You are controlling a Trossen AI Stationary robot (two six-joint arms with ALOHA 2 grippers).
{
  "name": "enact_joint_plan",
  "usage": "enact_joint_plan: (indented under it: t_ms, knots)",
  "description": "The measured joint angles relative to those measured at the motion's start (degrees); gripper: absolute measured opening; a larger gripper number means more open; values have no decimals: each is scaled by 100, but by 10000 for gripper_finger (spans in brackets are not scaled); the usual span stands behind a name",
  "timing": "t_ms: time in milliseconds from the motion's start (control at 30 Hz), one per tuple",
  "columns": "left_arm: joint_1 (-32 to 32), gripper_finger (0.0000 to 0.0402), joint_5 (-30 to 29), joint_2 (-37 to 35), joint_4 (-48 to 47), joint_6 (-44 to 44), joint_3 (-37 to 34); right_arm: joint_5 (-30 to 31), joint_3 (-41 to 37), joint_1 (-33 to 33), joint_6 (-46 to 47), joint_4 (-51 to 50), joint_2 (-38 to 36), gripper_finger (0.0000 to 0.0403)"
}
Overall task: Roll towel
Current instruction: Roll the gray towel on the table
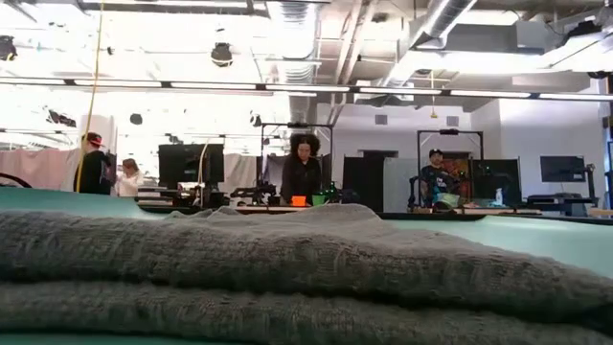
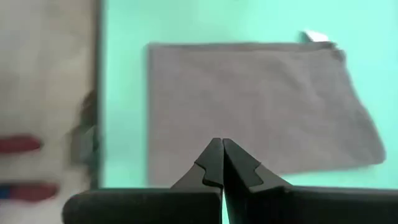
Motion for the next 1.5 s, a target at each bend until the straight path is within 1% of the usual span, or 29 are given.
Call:
enact_joint_plan:
  t_ms: [67, 133, 200, 233, 333, 433, 500, 567, 600, 667, 733, 767, 833, 900, 967, 1033, 1100, 1133, 1200, 1267, 1333, 1367, 1433, 1467, 1500]
  knots:
    - [-534, 0, 55, -434, -218, 20, 184, -5, -7, 288, 198, -273, -165, 20]
    - [-1060, 2, 70, -684, -332, -10, 296, 8, -7, 509, 533, -701, -235, 29]
    - [-1545, 10, -34, -741, -473, -174, 325, -81, -7, 656, 919, -1138, -244, 46]
    - [-1766, 17, -69, -687, -541, -265, 341, -284, -7, 708, 1033, -1259, -216, 57]
    - [-2260, 51, -73, -229, -553, -434, 411, -928, -15, 806, 1128, -1358, -181, 100]
    - [-2566, 97, 61, 429, -448, -449, 636, -964, -11, 861, 965, -1239, -195, 154]
    - [-2659, 132, 202, 881, -450, -175, 828, -967, -11, 875, 768, -1350, -195, 190]
    - [-2675, 165, 193, 1332, -459, 339, 1006, -913, -92, 842, 638, -1414, -194, 218]
    - [-2666, 180, 53, 1532, -462, 587, 1069, -847, -168, 803, 603, -1391, -199, 228]
    - [-2614, 206, -410, 1945, -438, 758, 1155, -803, -364, 746, 546, -1358, -201, 238]
    - [-2490, 224, -733, 2339, -475, 694, 1167, -916, -629, 705, 267, -1111, -201, 239]
    - [-2421, 230, -768, 2513, -478, 584, 1171, -1030, -808, 686, 60, -855, -202, 238]
    - [-2281, 236, -655, 2772, -478, 402, 1201, -1284, -1181, 655, -189, -200, -213, 232]
    - [-2170, 237, -567, 2904, -433, 191, 1289, -1361, -1544, 599, -391, 494, -297, 225]
    - [-2076, 237, -679, 2862, -514, 136, 1424, -1264, -1850, 542, -587, 855, -595, 220]
    - [-1957, 237, -989, 2609, -838, 392, 1595, -748, -2201, 458, -706, 748, -1103, 215]
    - [-1791, 238, -1392, 2200, -1334, 606, 1737, -235, -2634, 329, -714, 358, -1764, 212]
    - [-1675, 238, -1480, 1959, -1606, 641, 1801, -31, -2843, 250, -691, 219, -2118, 211]
    - [-1389, 238, -1486, 1397, -2066, 541, 1873, 192, -3250, 78, -651, 276, -2988, 209]
    - [-1081, 238, -1212, 839, -2136, 170, 1837, 258, -3650, -85, -652, 493, -3827, 207]
    - [-867, 238, -622, 512, -2119, -144, 1673, 167, -4176, -238, -635, 1062, -4453, 205]
    - [-852, 237, -257, 468, -2184, -117, 1589, 33, -4446, -296, -654, 1368, -4681, 205]
    - [-988, 234, 483, 514, -2389, 375, 1411, -444, -4984, -350, -933, 2092, -4929, 204]
    - [-1092, 233, 643, 574, -2491, 699, 1276, -678, -5219, -354, -1086, 2381, -4933, 203]
    - [-1180, 232, 629, 634, -2517, 962, 1173, -838, -5430, -355, -1241, 2619, -4882, 203]
